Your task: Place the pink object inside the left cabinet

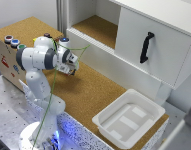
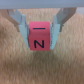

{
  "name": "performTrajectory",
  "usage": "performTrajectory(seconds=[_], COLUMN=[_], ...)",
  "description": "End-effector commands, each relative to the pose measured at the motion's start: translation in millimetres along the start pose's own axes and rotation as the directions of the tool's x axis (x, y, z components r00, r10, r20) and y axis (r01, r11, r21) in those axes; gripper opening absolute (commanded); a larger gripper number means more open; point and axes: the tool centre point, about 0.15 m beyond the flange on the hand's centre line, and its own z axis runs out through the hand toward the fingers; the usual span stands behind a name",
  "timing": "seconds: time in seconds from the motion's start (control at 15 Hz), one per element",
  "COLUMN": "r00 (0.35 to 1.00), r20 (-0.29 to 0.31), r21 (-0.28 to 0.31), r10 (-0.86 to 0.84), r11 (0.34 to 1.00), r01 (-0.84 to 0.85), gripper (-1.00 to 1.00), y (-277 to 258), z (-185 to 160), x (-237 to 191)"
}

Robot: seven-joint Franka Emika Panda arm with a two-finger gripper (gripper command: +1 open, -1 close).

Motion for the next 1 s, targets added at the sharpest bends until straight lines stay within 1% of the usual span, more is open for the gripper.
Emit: performTrajectory(seconds=[0.0,0.13,0.2,0.27,0.33,0.4,0.47,0.53,0.67,0.87,0.93], r00=[0.996,0.988,0.983,0.979,0.974,0.971,0.968,0.964,0.958,0.956,0.954], r20=[-0.061,-0.129,-0.160,-0.184,-0.213,-0.231,-0.248,-0.266,-0.286,-0.285,-0.285], r21=[-0.127,-0.173,-0.209,-0.222,-0.257,-0.241,-0.246,-0.238,-0.225,-0.135,-0.126], r10=[-0.064,-0.085,-0.093,-0.087,-0.083,-0.063,-0.037,-0.020,0.005,0.075,0.097], r11=[0.990,0.983,0.976,0.974,0.966,0.970,0.969,0.970,0.972,0.984,0.983], r01=[0.056,0.062,0.059,0.045,0.026,0.005,-0.026,-0.045,-0.072,-0.118,-0.137], gripper=[-1.00,-1.00,-1.00,-1.00,-1.00,-1.00,-1.00,-1.00,-1.00,-1.00,-1.00], y=[4,11,18,24,30,38,45,51,58,68,69], z=[-80,-115,-131,-144,-160,-171,-179,-188,-200,-199,-194], x=[69,109,124,139,162,181,199,218,242,269,275])
